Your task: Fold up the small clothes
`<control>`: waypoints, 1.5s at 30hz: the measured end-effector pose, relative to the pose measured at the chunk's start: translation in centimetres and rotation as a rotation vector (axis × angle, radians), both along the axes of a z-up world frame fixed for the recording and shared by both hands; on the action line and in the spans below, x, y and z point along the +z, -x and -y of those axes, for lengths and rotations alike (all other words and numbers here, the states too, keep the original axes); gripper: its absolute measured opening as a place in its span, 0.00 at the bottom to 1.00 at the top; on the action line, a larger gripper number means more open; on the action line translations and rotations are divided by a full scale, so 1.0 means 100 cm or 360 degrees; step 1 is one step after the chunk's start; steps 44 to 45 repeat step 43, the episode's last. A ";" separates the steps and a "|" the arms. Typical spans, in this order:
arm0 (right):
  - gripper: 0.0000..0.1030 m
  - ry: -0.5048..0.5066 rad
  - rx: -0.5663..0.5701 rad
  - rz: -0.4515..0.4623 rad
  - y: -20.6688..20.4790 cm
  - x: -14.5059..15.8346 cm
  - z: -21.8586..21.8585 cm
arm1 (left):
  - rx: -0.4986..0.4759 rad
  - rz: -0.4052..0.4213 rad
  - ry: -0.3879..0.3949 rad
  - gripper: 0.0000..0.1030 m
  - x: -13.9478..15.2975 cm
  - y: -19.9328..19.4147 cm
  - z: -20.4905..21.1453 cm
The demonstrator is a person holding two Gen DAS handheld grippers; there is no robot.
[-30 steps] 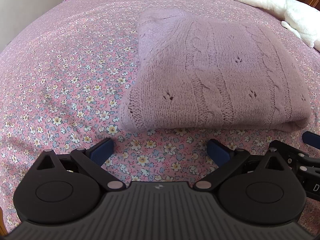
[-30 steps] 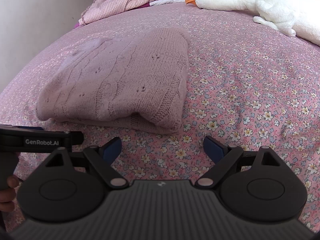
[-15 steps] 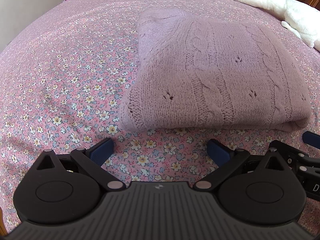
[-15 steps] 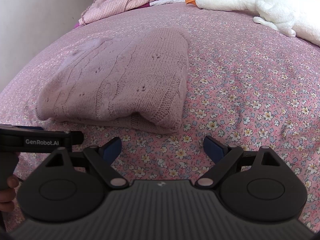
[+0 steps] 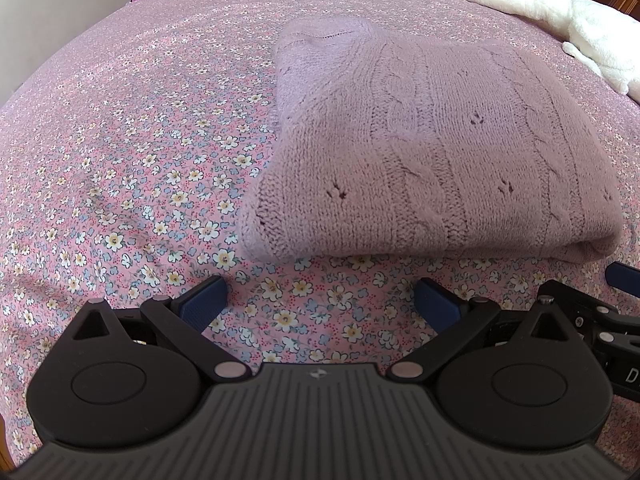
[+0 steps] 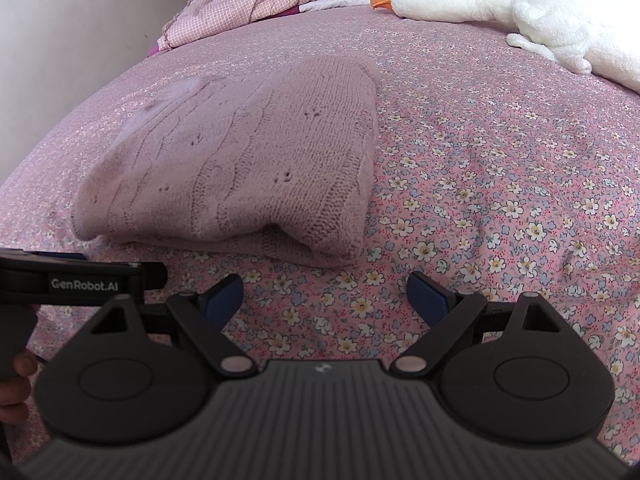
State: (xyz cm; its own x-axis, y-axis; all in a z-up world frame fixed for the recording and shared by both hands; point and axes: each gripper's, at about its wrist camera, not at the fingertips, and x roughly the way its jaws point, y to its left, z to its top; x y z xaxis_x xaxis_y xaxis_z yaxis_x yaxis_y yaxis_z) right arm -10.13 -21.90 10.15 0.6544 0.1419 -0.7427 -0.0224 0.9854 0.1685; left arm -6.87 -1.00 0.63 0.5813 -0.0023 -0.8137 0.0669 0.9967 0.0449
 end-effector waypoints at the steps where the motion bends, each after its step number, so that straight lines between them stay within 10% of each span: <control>1: 0.89 0.0000 0.0000 0.0000 0.000 0.000 0.000 | 0.0000 0.0000 0.0000 1.00 0.000 0.000 0.000; 45: 0.89 0.0001 -0.0001 -0.0001 0.000 0.002 0.002 | -0.0014 -0.0003 -0.0006 1.00 0.000 0.003 0.000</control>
